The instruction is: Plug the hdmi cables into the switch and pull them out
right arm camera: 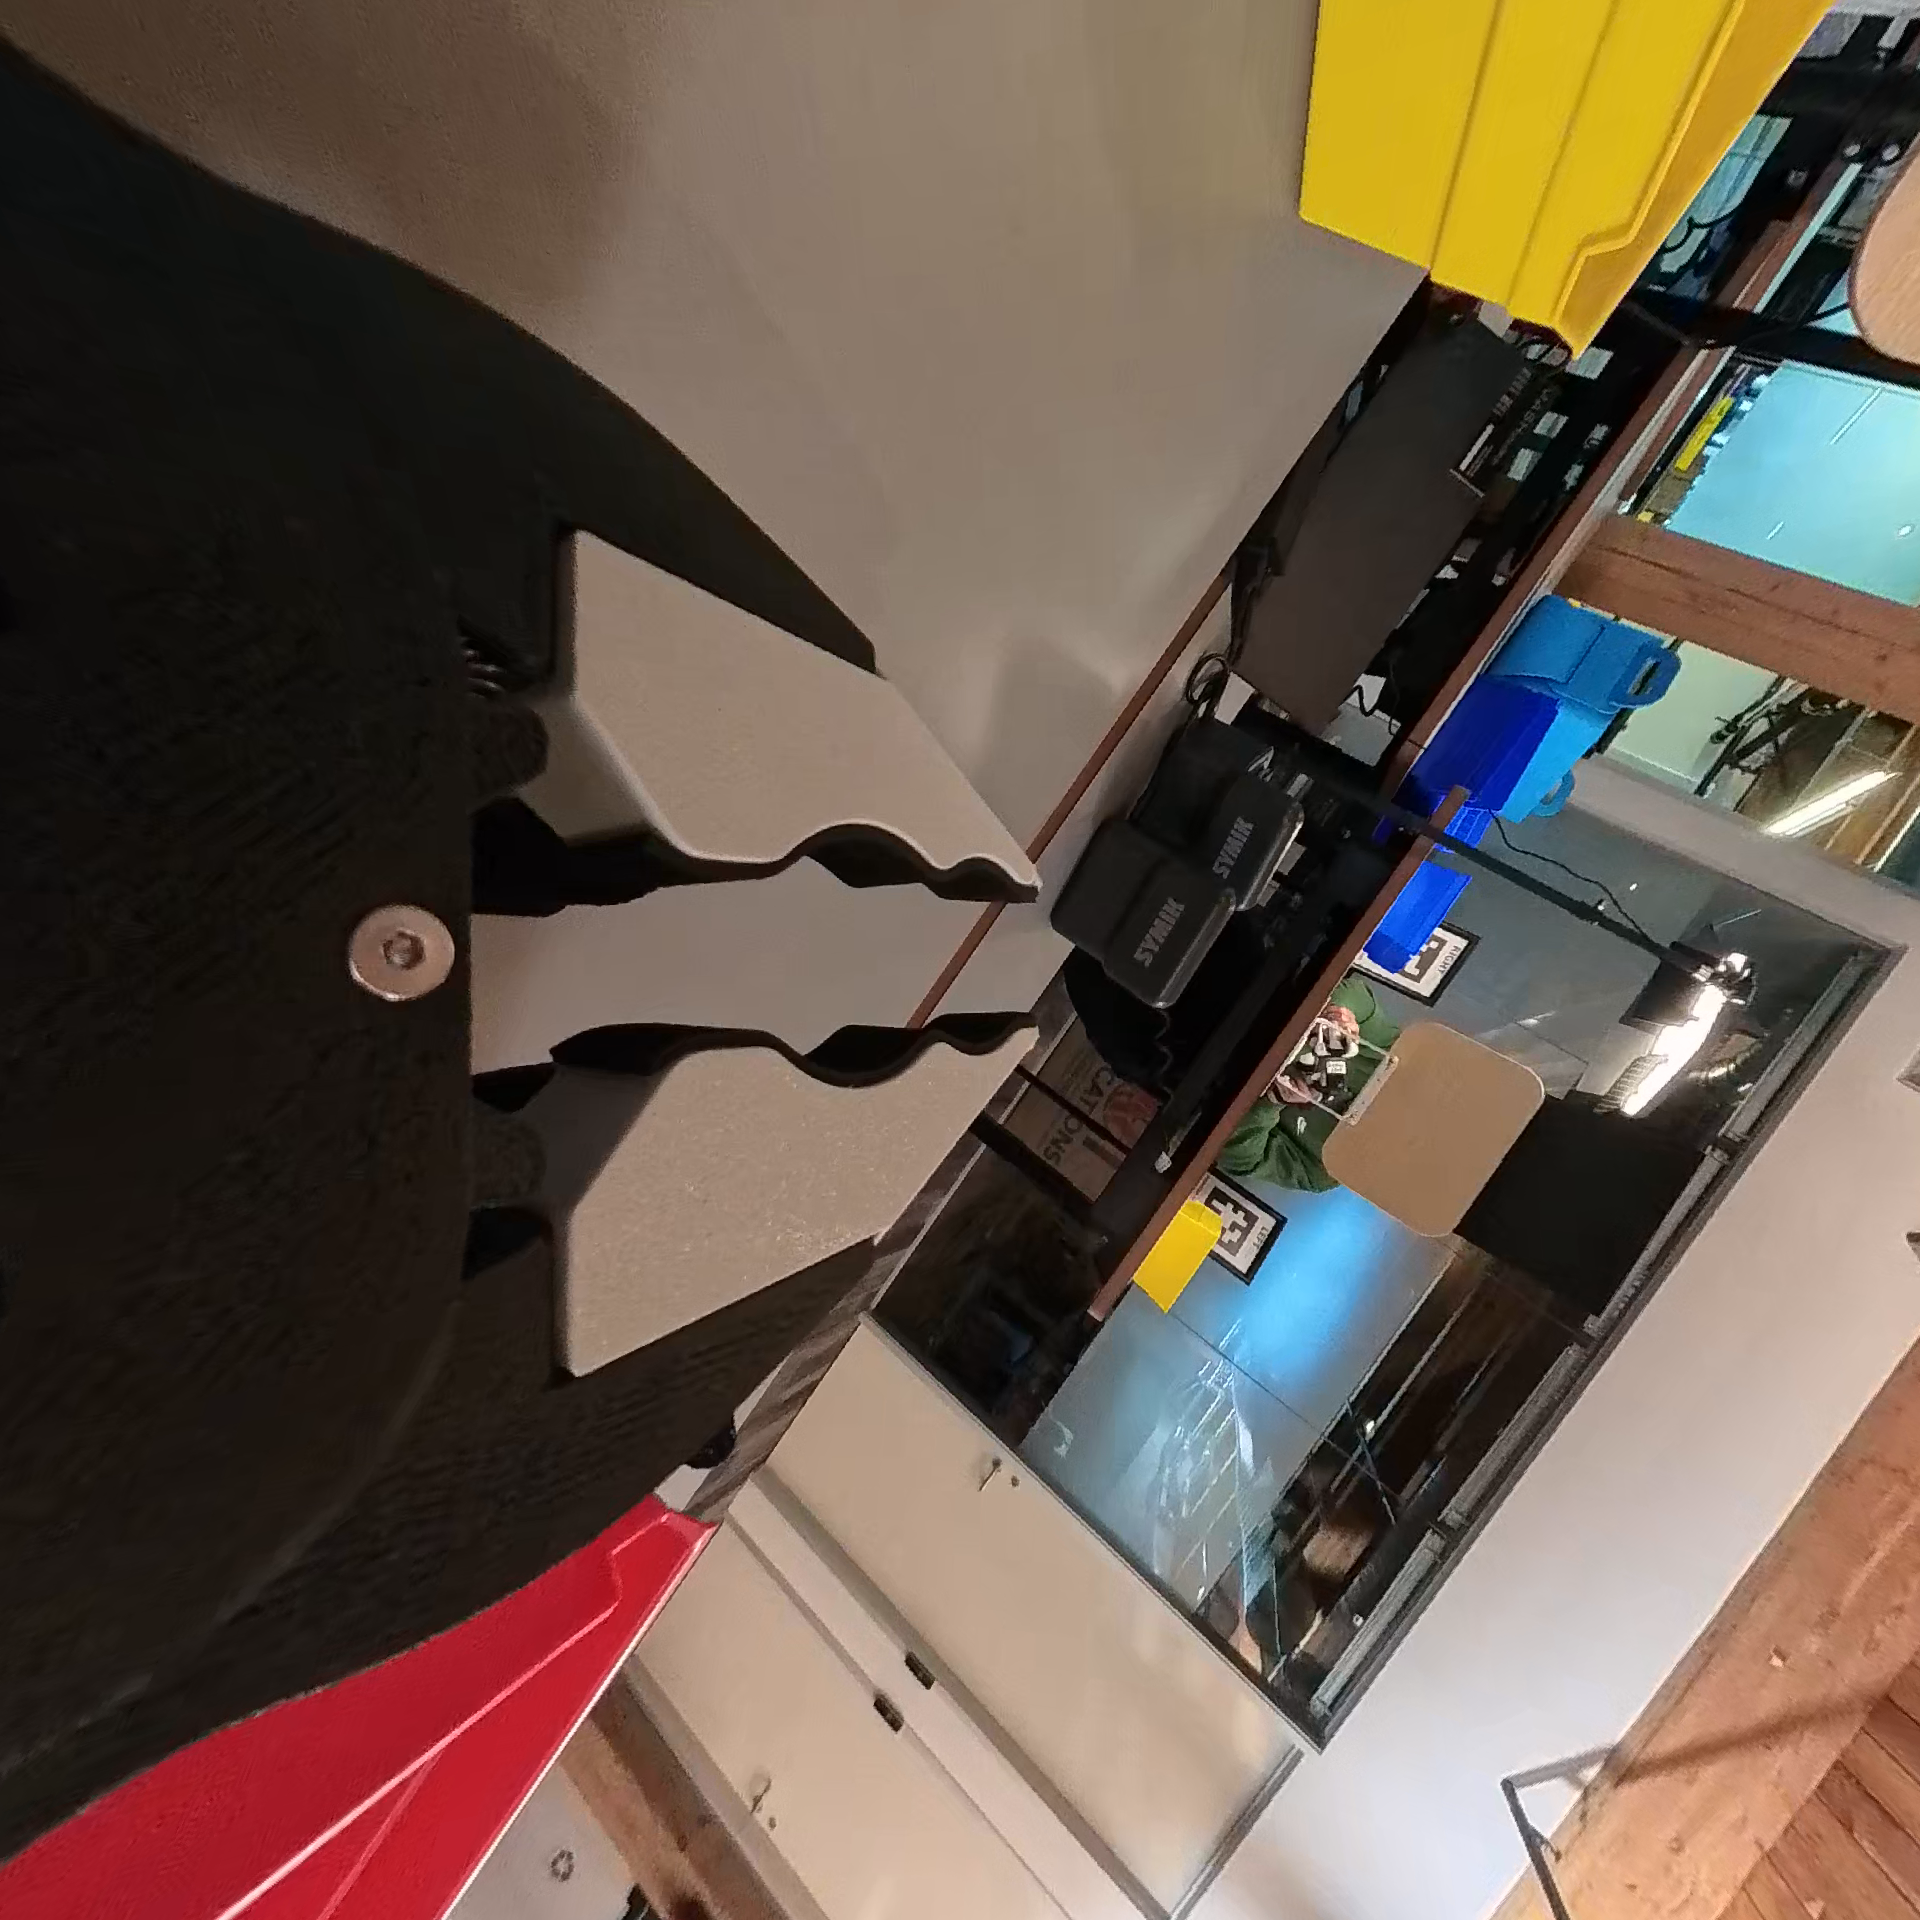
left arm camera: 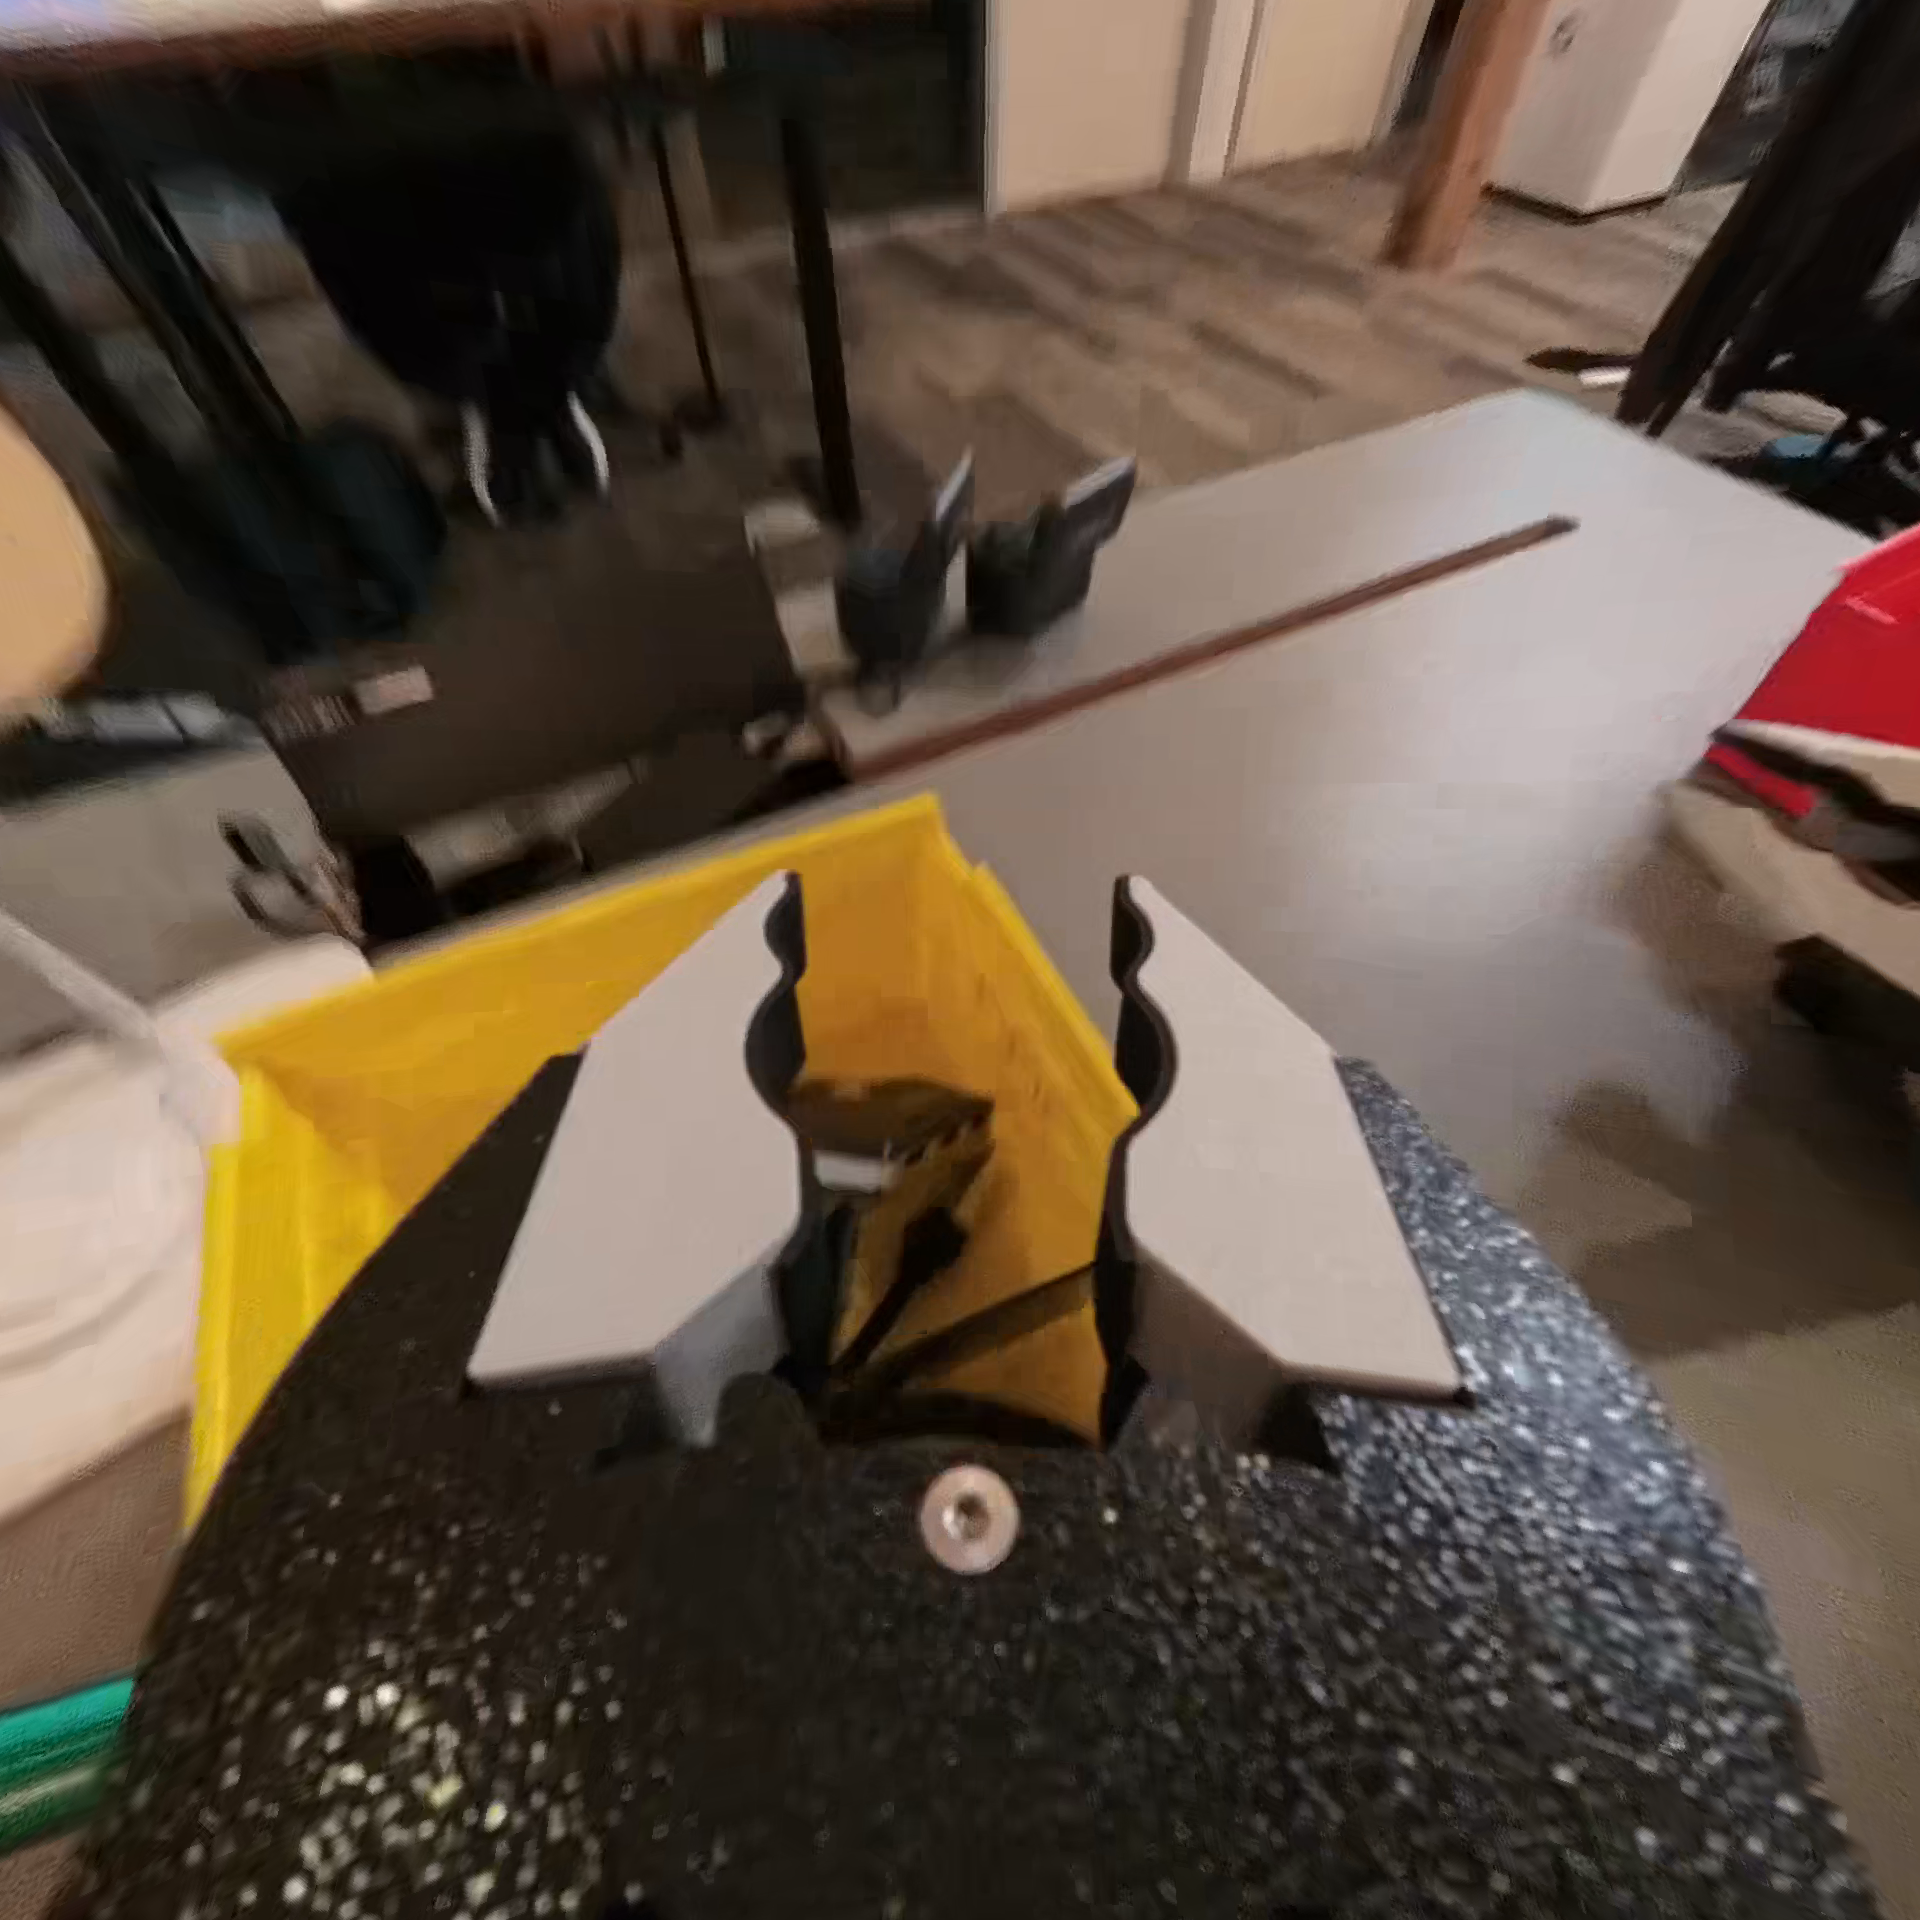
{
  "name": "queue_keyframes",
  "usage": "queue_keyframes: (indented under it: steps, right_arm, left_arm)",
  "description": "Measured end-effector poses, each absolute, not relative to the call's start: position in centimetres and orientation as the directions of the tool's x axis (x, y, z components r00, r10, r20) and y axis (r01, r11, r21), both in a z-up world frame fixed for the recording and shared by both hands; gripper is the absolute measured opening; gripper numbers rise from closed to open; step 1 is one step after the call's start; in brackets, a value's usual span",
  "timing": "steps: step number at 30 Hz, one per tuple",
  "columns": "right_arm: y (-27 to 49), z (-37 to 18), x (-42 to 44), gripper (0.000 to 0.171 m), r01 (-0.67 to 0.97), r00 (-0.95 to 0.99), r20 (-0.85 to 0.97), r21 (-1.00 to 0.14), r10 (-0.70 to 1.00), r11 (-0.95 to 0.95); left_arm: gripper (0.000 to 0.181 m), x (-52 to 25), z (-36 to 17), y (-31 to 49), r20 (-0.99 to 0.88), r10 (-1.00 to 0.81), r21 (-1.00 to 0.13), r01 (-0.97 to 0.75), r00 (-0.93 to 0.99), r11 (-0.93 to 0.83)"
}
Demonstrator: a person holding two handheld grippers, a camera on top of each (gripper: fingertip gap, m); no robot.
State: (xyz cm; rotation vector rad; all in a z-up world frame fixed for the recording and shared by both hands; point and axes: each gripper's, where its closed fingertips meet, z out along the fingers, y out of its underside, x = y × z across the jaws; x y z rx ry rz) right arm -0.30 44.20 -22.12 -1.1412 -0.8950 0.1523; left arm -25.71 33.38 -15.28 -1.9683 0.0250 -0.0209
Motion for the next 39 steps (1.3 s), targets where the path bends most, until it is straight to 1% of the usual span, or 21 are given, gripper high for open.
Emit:
queue_keyframes:
  steps: [2,5,7,9,10,11,12,20,24,26,37,39]
  right_arm:
    - [44.2,-22.2,-0.4,0.02,0.33,0.651,0.544,-0.83,0.529,0.449]
    - [44.1,-22.3,-0.5,0.019,0.337,0.644,0.553,-0.826,0.529,0.452]
    - [44.1,-22.3,-0.5,0.02,0.339,0.642,0.554,-0.825,0.529,0.453]
    - [44.1,-22.3,-0.5,0.019,0.34,0.641,0.556,-0.824,0.53,0.454]
    - [44.1,-22.3,-0.5,0.02,0.341,0.639,0.557,-0.823,0.53,0.454]
    - [44.0,-22.3,-0.6,0.019,0.342,0.638,0.559,-0.822,0.53,0.455]
    - [44.0,-22.4,-0.6,0.02,0.344,0.636,0.561,-0.821,0.53,0.456]
    - [43.9,-22.5,-0.8,0.02,0.356,0.623,0.575,-0.812,0.531,0.462]
    - [43.9,-22.6,-1.0,0.02,0.362,0.616,0.581,-0.808,0.532,0.464]
    - [43.8,-22.7,-1.0,0.02,0.366,0.612,0.586,-0.805,0.531,0.466]
    - [43.6,-23.0,-1.5,0.02,0.386,0.587,0.61,-0.789,0.533,0.478]
    - [43.6,-23.0,-1.5,0.02,0.387,0.585,0.611,-0.788,0.533,0.479]
  left_arm:
    - [0.071,-27.4,-19.1,33.3,0.126,-0.023,-0.85,0.096,0.992,-0.518]
    - [0.087,-29.0,-23.0,33.7,0.193,0.009,-0.786,0.16,0.981,-0.597]
    - [0.091,-29.2,-24.8,34.0,0.214,0.015,-0.757,0.175,0.977,-0.629]
    - [0.091,-29.0,-26.0,34.2,0.216,0.003,-0.735,0.165,0.976,-0.657]
    - [0.087,-28.4,-26.0,34.4,0.243,-0.019,-0.737,0.171,0.97,-0.654]
    - [0.078,-27.9,-25.8,34.5,0.259,-0.043,-0.742,0.17,0.965,-0.648]
    - [0.073,-27.6,-25.8,34.6,0.264,-0.056,-0.744,0.166,0.963,-0.647]
    - [0.065,-28.6,-25.4,33.8,0.285,-0.031,-0.741,0.199,0.958,-0.642]
    - [0.058,-29.2,-26.0,32.9,0.234,-0.037,-0.721,0.148,0.971,-0.676]
    - [0.055,-28.6,-26.3,32.8,0.265,-0.071,-0.715,0.147,0.962,-0.684]
    - [0.055,-28.3,-26.4,32.8,0.259,-0.089,-0.718,0.13,0.962,-0.684]
    - [0.05,-28.5,-26.3,32.7,0.261,-0.079,-0.717,0.138,0.962,-0.684]
